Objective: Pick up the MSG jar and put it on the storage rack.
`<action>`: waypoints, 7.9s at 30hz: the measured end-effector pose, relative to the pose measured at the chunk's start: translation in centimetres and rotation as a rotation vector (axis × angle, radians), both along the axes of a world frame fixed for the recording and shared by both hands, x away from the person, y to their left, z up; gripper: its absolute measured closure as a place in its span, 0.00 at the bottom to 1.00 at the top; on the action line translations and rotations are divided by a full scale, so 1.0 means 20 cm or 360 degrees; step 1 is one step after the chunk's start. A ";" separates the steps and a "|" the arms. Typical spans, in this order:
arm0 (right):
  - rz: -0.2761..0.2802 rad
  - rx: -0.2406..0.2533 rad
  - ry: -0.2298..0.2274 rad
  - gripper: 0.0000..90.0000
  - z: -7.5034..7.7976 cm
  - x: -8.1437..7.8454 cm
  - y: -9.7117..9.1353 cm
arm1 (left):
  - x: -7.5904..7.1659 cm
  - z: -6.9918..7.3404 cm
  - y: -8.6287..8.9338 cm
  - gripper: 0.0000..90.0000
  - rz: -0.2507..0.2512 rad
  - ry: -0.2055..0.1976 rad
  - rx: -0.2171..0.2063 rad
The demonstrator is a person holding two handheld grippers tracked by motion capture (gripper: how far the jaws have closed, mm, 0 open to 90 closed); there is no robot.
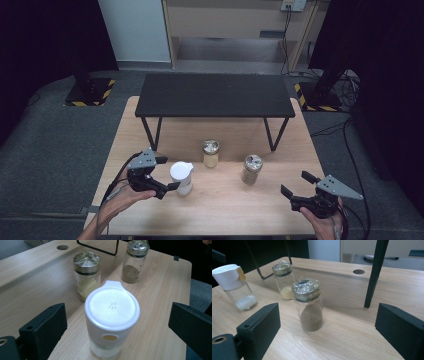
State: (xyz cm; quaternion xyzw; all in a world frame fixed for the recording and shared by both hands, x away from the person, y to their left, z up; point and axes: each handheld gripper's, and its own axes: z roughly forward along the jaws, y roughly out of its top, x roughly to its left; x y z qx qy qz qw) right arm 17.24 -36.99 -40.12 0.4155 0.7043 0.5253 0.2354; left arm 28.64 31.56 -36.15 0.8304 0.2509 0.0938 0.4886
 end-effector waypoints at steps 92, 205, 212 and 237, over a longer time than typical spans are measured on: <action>0.0015 -0.0009 0.0005 0.08 0.00 0.00 0.01 | 0.07 0.14 0.02 0.33 -0.0142 -0.0080 -0.0148; 0.0027 0.0019 0.0015 0.04 -0.01 0.02 -0.01 | 0.63 0.84 -0.26 0.33 0.0762 -0.0282 -0.0109; 0.0024 0.0025 0.0016 0.04 -0.01 0.02 -0.01 | 0.66 0.80 -0.28 0.33 0.0793 -0.0270 -0.0095; 0.0032 0.0022 0.0023 0.05 -0.01 0.02 -0.01 | 0.65 0.70 -0.28 0.33 0.0818 -0.0314 -0.0114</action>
